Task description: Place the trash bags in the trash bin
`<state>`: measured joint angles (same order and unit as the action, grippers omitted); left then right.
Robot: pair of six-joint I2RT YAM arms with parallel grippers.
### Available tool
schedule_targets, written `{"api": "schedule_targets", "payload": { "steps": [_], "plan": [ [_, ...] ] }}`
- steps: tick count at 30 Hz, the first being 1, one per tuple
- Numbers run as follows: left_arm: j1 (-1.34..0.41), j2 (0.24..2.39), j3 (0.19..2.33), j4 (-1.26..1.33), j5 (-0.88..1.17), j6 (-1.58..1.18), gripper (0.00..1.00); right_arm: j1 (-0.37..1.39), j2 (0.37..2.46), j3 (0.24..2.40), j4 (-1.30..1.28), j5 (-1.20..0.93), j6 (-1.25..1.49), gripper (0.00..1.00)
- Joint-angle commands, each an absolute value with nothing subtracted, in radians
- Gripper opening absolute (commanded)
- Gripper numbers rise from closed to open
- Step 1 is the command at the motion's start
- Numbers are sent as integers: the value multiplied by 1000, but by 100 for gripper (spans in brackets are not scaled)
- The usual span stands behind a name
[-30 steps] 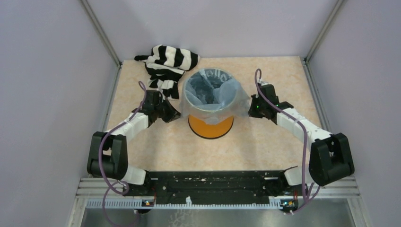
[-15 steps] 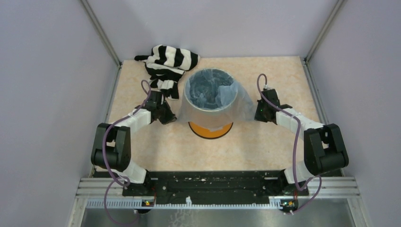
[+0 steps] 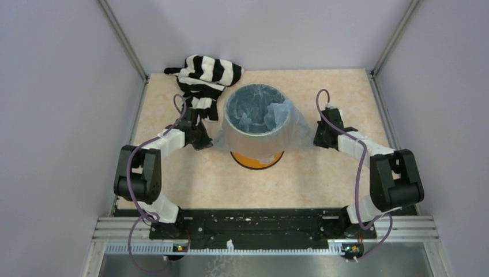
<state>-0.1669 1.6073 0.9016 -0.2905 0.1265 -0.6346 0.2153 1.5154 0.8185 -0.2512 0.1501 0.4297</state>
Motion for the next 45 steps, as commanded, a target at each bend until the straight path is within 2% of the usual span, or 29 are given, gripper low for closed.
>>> {"api": "schedule_targets", "payload": {
  "steps": [1,2,5,6,8,10,13,19,25,34,39,45],
  "plan": [
    [-156,1569,937,-331,105,-577,0,202,1454,859,-308,193,410,20],
    [-156,1560,940,-334,109,-573,0,201,1439,869,-327,184,406,32],
    [-159,1545,939,-335,122,-560,5,201,1381,905,-372,186,397,58],
    [-160,1545,940,-338,131,-556,8,201,1366,924,-395,193,392,63],
    [-162,1546,938,-345,140,-552,22,201,1337,967,-444,208,383,68],
    [-164,1536,932,-347,147,-552,30,201,1307,1008,-483,204,373,70],
    [-164,1504,921,-355,139,-550,36,204,1265,1078,-536,179,363,69],
    [-164,1431,938,-406,108,-528,39,285,1215,1263,-651,195,337,69],
    [-166,1372,962,-422,129,-519,35,502,1268,1523,-756,278,316,67],
    [-199,1375,983,-364,212,-537,23,813,1533,1875,-861,415,247,67],
    [-228,1409,973,-327,231,-550,20,895,1683,1959,-903,448,215,69],
    [-242,1438,939,-281,247,-559,20,892,1723,1897,-895,454,211,77]
  ]
}}
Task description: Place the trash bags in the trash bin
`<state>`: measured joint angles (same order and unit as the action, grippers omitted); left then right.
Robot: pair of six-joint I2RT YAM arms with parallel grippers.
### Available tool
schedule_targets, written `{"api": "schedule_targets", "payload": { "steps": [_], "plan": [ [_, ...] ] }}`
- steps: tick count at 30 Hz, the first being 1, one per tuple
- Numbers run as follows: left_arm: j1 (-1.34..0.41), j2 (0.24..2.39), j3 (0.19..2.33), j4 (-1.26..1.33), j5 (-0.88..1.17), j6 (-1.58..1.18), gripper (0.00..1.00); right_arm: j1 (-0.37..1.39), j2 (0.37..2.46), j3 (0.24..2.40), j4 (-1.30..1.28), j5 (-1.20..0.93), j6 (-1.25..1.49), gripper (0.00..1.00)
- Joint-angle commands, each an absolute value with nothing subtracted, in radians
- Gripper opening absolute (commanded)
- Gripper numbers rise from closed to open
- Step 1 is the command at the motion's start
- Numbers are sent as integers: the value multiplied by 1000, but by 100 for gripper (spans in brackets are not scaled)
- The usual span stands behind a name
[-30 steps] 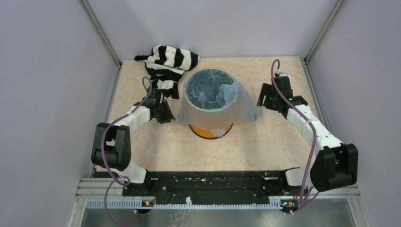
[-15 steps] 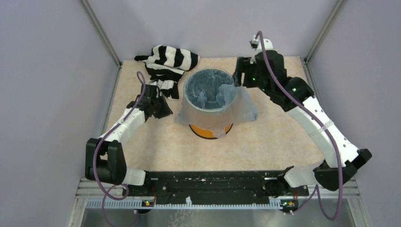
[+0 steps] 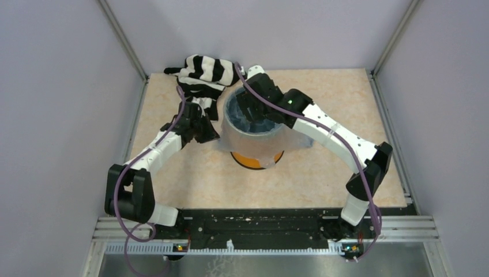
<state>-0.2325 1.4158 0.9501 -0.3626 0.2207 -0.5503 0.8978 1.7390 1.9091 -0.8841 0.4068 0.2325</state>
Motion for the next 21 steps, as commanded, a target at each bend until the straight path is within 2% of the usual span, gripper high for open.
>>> {"api": "schedule_targets", "payload": {
  "steps": [1,11,21],
  "plan": [
    [-244,1442,933,-273,249,-561,20,888,1727,1885,-897,447,211,78],
    [-262,1493,888,-212,265,-571,19,797,1770,1767,-865,260,233,91],
    [-276,1528,863,-178,274,-578,18,769,1883,1778,-867,253,227,97]
  ]
}}
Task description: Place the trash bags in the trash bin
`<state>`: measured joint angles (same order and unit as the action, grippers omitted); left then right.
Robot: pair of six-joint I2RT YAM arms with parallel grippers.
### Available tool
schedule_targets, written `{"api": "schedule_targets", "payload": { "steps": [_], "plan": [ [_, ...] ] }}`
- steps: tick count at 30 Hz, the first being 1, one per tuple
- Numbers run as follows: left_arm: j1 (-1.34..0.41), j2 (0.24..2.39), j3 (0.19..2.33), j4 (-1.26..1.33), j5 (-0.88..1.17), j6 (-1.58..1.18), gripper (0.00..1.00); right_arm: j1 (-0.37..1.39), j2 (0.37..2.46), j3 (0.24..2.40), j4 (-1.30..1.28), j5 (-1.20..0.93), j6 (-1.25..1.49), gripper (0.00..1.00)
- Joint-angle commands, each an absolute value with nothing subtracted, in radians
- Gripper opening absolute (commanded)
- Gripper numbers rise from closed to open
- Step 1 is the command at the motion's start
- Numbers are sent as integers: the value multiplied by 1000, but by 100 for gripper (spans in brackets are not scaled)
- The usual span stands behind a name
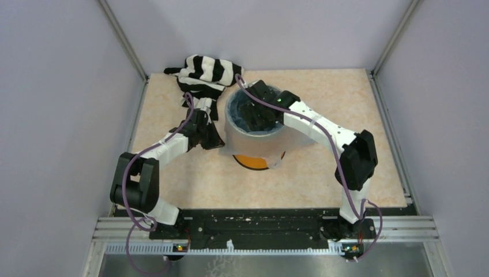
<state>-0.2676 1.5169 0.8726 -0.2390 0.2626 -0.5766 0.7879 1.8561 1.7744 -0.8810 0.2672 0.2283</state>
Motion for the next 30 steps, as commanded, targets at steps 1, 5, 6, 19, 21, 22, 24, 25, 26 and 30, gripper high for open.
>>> {"api": "schedule_targets", "payload": {
  "steps": [1,5,6,19,21,22,24,25,26,30],
  "plan": [
    [-276,1529,861,-176,274,-579,19,767,1890,1779,-865,252,227,97],
    [-280,1531,862,-173,274,-579,18,760,1918,1775,-860,247,227,97],
    [-281,1530,862,-174,274,-579,18,759,1926,1770,-857,245,227,97],
    [-285,1504,861,-189,267,-573,18,750,1995,1718,-811,299,226,99],
    [-285,1501,864,-195,267,-571,18,748,1997,1708,-797,298,230,99],
    [-285,1501,864,-197,266,-570,18,747,1999,1705,-792,296,230,99],
    [-285,1497,865,-200,265,-568,18,747,2004,1698,-783,297,230,99],
    [-285,1494,865,-203,264,-566,18,745,2008,1694,-776,298,230,99],
    [-285,1492,865,-204,265,-566,18,744,2008,1686,-769,298,230,99],
    [-285,1477,867,-214,264,-563,18,739,2017,1654,-746,308,229,99]
  ]
}}
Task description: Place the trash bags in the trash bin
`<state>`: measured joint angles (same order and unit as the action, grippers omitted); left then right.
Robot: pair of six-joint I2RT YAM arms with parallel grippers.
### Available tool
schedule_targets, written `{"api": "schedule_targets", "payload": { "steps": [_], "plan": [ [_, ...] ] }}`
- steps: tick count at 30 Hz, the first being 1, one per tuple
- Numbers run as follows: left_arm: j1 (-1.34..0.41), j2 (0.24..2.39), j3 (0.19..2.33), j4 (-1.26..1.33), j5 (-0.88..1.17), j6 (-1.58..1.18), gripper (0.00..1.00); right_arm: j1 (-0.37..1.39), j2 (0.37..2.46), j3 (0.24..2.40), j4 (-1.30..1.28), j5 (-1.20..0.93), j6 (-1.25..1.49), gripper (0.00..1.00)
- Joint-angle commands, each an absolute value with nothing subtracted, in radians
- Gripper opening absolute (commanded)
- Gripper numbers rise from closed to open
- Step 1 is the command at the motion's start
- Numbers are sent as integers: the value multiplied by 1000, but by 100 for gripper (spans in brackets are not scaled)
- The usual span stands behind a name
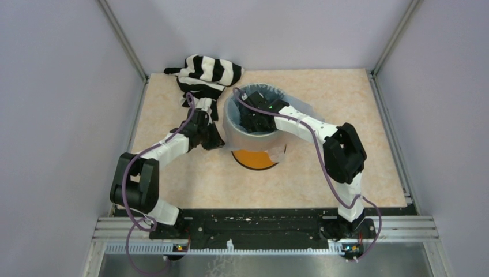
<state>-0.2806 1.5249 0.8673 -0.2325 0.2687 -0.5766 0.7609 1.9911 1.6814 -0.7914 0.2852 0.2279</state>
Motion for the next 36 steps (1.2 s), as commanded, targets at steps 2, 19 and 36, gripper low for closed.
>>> {"api": "schedule_targets", "payload": {
  "steps": [2,19,36],
  "plan": [
    [-285,1467,877,-225,261,-558,18,737,2025,1648,-743,306,227,99],
    [-285,1415,944,-293,264,-539,19,726,2093,1661,-740,305,221,98],
    [-285,1355,1003,-343,279,-537,27,726,2091,1622,-723,412,239,98]
  ]
}}
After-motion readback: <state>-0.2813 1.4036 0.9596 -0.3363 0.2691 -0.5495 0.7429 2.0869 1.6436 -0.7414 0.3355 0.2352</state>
